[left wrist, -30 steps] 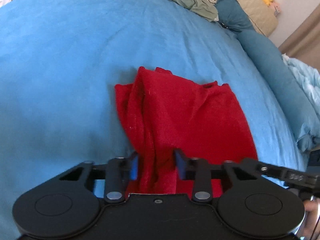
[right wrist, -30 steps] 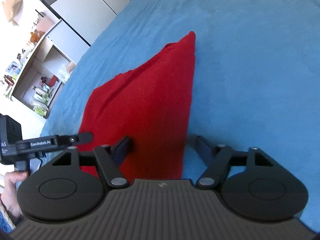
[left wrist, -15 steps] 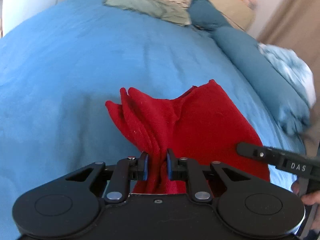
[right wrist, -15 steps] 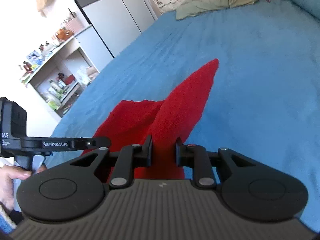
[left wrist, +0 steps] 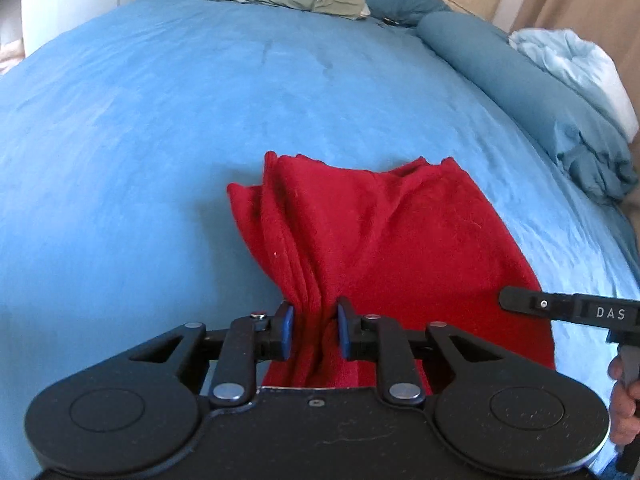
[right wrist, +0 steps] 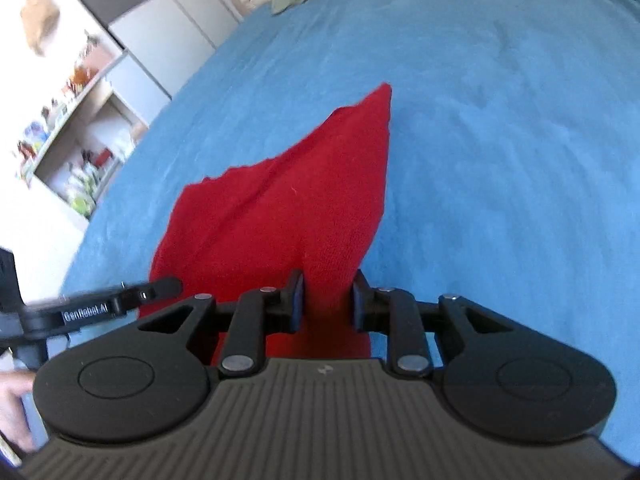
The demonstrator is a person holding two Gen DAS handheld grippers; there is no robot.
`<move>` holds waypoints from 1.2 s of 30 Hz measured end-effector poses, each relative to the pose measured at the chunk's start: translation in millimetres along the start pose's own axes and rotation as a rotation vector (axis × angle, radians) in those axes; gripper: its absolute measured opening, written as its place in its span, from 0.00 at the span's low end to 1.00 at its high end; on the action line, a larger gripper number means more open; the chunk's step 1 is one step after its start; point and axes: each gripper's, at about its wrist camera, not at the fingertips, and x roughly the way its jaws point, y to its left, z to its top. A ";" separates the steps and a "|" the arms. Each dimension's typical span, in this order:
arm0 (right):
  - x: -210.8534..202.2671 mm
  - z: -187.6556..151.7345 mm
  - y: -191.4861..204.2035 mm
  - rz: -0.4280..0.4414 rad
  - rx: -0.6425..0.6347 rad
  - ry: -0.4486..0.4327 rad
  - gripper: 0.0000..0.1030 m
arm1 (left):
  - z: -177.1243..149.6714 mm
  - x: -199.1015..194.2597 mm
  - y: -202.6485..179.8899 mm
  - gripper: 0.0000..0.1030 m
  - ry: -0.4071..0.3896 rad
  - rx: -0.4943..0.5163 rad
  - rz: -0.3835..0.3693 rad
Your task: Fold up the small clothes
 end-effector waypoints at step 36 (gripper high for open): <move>-194.5 -33.7 95.7 -0.249 -0.246 -0.298 1.00 | -25.8 -202.0 -39.3 1.00 -0.330 0.076 0.270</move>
